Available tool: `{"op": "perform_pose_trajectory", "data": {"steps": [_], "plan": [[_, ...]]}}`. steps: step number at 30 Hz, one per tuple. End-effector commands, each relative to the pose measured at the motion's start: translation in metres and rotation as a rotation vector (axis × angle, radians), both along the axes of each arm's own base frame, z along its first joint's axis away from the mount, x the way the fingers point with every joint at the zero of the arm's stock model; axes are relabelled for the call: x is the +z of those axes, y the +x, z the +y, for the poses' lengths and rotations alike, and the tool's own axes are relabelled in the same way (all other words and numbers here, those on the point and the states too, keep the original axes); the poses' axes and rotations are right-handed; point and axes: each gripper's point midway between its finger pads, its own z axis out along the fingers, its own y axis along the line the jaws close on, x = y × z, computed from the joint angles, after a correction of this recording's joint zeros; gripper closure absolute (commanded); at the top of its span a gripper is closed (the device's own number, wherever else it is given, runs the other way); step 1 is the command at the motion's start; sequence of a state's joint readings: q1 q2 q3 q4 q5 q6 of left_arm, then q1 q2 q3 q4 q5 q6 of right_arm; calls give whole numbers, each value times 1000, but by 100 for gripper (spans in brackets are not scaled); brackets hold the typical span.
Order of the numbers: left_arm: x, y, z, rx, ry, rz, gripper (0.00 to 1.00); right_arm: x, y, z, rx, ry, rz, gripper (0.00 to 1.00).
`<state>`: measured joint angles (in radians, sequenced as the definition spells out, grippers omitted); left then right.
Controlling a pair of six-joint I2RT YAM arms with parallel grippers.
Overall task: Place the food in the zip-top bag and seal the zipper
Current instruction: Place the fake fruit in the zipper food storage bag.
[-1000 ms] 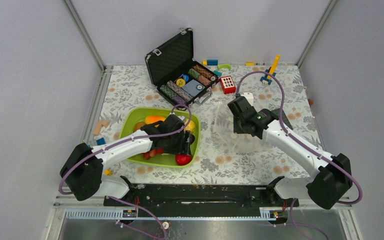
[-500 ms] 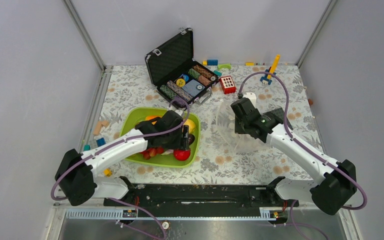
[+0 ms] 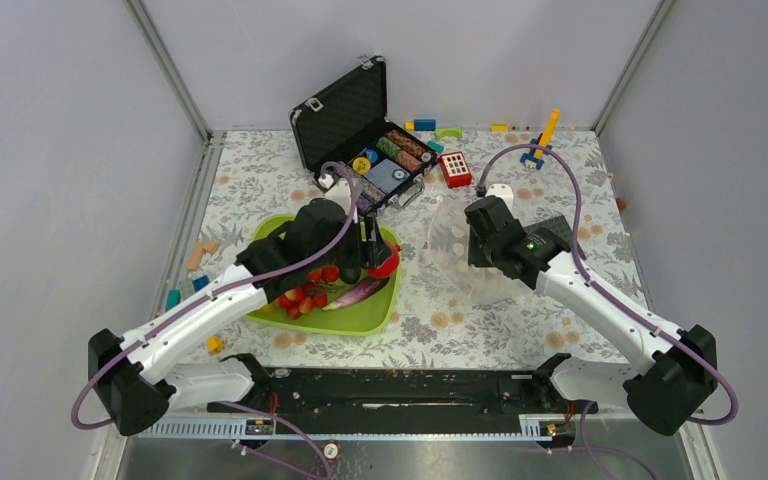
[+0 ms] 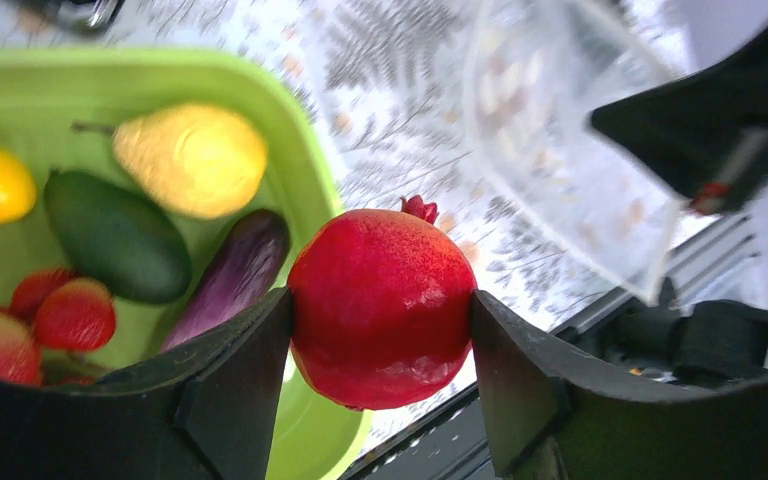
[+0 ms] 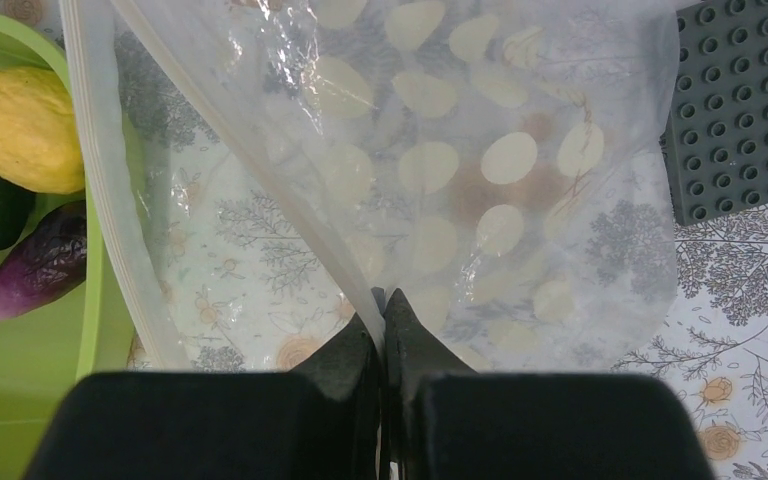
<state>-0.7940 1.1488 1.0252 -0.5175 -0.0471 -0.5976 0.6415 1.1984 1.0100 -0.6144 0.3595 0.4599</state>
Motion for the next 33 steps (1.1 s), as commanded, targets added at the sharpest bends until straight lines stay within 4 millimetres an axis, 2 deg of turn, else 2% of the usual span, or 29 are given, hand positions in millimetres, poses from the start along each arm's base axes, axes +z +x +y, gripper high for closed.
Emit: {"op": "perform_pose_trajectory", "data": {"steps": [1,6,13,16,25,33], "plan": [[88,11,-35,-96,-257,-229,79,7,4,10,21,51,-17,98],[108,16,-68,-186,-366,-263,77,7,-3,22,68,107,14,98],[97,19,-102,-258,-395,-220,79,6,-5,36,94,170,37,98],[90,17,-109,-269,-399,-215,79,7,-4,36,89,179,25,97],[70,31,-121,-231,-394,-182,78,14,-9,45,120,254,4,96],[53,29,-113,-210,-349,-156,75,22,-8,38,74,287,-40,94]]}}
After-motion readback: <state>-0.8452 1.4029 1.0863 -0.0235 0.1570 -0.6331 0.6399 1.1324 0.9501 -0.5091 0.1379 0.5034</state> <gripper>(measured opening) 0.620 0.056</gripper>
